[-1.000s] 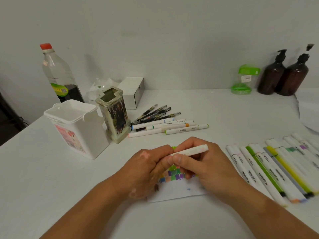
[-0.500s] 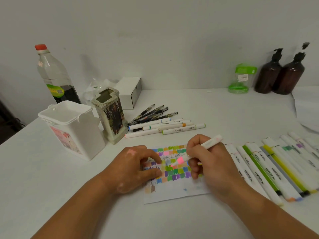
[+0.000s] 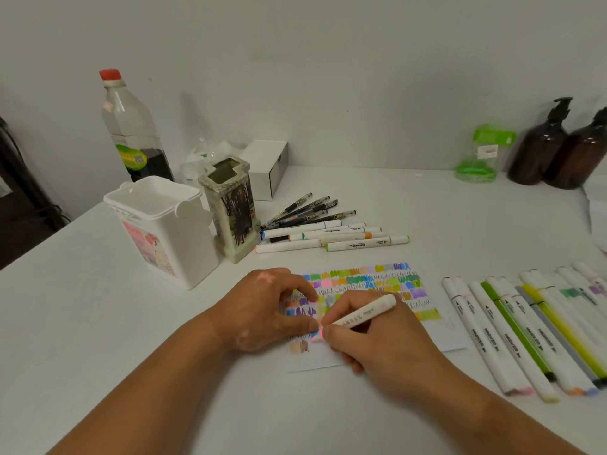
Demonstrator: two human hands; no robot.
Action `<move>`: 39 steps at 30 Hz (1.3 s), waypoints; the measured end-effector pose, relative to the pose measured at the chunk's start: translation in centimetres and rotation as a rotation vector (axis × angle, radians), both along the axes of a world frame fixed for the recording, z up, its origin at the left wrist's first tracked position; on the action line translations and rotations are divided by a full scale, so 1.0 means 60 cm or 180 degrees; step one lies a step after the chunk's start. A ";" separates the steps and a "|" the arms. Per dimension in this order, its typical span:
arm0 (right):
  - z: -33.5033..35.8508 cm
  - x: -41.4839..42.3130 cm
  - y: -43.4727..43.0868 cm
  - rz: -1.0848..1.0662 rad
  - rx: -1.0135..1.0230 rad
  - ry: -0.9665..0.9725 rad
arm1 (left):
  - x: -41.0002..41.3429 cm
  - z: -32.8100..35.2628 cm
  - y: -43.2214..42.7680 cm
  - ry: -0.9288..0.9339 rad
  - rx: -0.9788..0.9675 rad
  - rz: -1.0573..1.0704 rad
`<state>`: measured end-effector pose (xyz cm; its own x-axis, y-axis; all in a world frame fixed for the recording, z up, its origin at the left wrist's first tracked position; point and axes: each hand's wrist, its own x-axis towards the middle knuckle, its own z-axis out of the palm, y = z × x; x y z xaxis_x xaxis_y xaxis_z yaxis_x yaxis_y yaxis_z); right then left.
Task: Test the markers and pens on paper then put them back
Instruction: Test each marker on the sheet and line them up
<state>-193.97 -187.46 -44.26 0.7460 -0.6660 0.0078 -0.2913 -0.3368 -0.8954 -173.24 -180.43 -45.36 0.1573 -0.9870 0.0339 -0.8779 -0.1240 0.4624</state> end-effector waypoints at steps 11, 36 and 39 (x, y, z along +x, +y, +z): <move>-0.001 -0.002 0.001 0.0139 -0.0076 0.0182 | 0.000 0.004 -0.001 0.0057 0.0098 -0.0011; 0.007 0.004 0.002 -0.0078 -0.0255 0.0309 | 0.002 0.002 -0.001 0.0110 0.0090 -0.0020; 0.005 0.004 0.002 -0.0104 -0.0288 0.0324 | 0.004 0.002 -0.002 0.0078 0.0098 -0.0013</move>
